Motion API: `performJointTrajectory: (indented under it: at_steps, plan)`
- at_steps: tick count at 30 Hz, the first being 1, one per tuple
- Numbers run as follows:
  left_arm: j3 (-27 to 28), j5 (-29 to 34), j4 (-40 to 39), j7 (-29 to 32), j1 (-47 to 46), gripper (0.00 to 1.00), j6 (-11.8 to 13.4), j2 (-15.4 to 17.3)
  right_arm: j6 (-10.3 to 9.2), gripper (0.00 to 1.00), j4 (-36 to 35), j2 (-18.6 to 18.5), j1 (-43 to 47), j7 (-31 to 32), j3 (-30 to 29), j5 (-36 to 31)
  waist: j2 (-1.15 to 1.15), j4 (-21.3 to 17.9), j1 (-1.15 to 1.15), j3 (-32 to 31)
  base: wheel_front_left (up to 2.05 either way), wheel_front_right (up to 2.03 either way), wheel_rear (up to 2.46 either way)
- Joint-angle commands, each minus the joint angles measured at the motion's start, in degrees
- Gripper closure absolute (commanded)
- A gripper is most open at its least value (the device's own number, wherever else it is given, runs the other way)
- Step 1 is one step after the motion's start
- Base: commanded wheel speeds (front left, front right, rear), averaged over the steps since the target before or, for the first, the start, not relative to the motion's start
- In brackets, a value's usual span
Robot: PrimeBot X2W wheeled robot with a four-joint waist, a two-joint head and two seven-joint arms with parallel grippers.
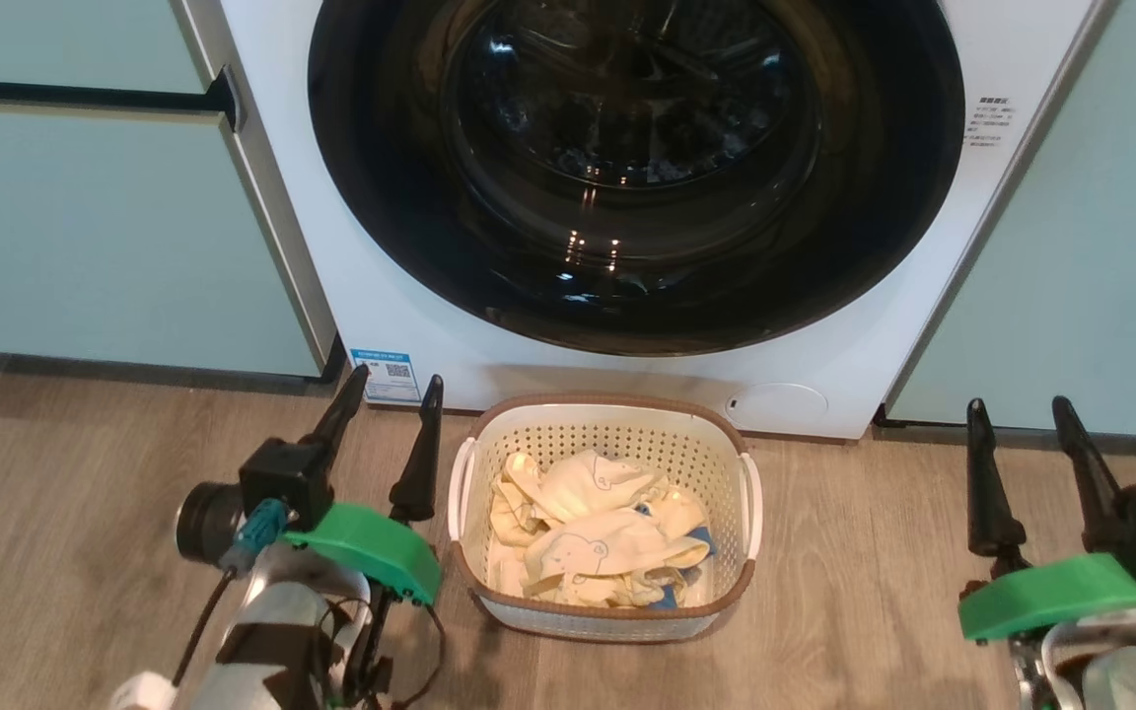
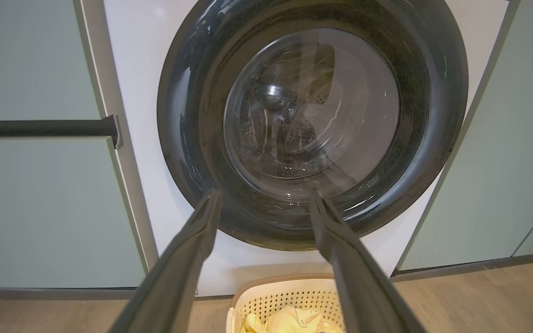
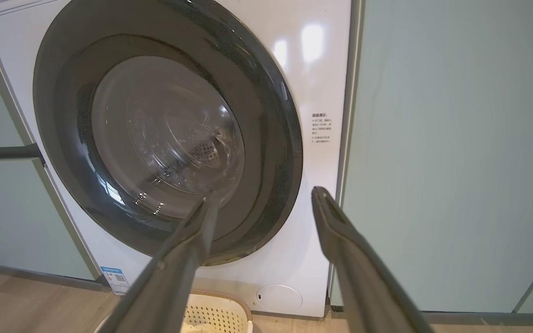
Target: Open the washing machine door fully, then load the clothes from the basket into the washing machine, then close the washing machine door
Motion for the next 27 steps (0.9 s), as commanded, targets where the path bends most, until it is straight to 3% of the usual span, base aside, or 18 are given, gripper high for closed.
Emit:
performJointTrajectory:
  at_steps: [1,7,27]
  plan:
    - [1.9,2.1,-1.5,-1.0,-3.9,0.00,0.2,0.8,-0.17,0.00,-2.2,-1.0,-3.3,-1.0,1.4,-1.9,0.00,0.0,0.00,0.0,0.00,0.00,0.00]
    - [2.0,5.5,-0.9,-1.8,-4.4,0.00,0.6,0.6,-0.17,0.00,-2.2,-1.1,-3.2,-1.8,1.7,-4.2,0.00,0.0,0.00,0.1,0.00,0.00,0.00]
    - [3.4,4.1,1.7,-1.8,-4.9,0.00,1.1,0.3,-0.17,0.00,0.1,-1.1,-2.6,-1.8,1.9,-2.8,0.00,-0.2,0.00,0.1,0.00,0.00,0.00]
